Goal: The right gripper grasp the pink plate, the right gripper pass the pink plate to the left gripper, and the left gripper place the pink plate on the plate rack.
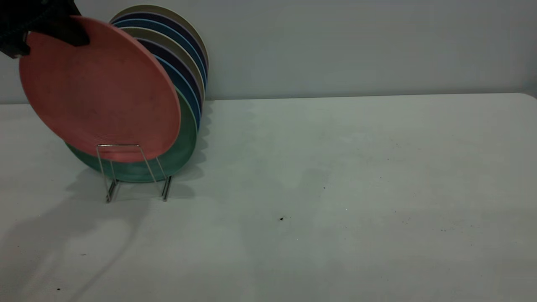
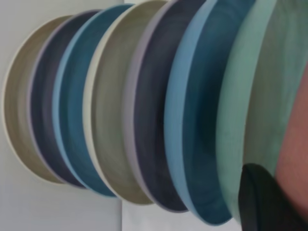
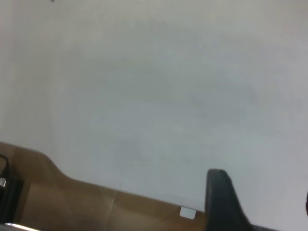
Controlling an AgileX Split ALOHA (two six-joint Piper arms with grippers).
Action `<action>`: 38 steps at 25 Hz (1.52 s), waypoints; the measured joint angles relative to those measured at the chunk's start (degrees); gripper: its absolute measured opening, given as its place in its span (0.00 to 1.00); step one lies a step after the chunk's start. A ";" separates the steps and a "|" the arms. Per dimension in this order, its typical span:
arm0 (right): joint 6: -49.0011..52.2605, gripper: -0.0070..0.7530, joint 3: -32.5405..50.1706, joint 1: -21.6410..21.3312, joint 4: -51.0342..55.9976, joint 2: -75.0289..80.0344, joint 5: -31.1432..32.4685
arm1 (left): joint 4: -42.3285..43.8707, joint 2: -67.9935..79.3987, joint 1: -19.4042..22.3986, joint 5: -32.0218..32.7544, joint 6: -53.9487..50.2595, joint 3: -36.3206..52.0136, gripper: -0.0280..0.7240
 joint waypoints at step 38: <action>12.41 0.57 0.11 8.40 -8.05 0.00 -0.76 | 0.43 -30.51 0.78 36.11 -59.01 0.00 0.54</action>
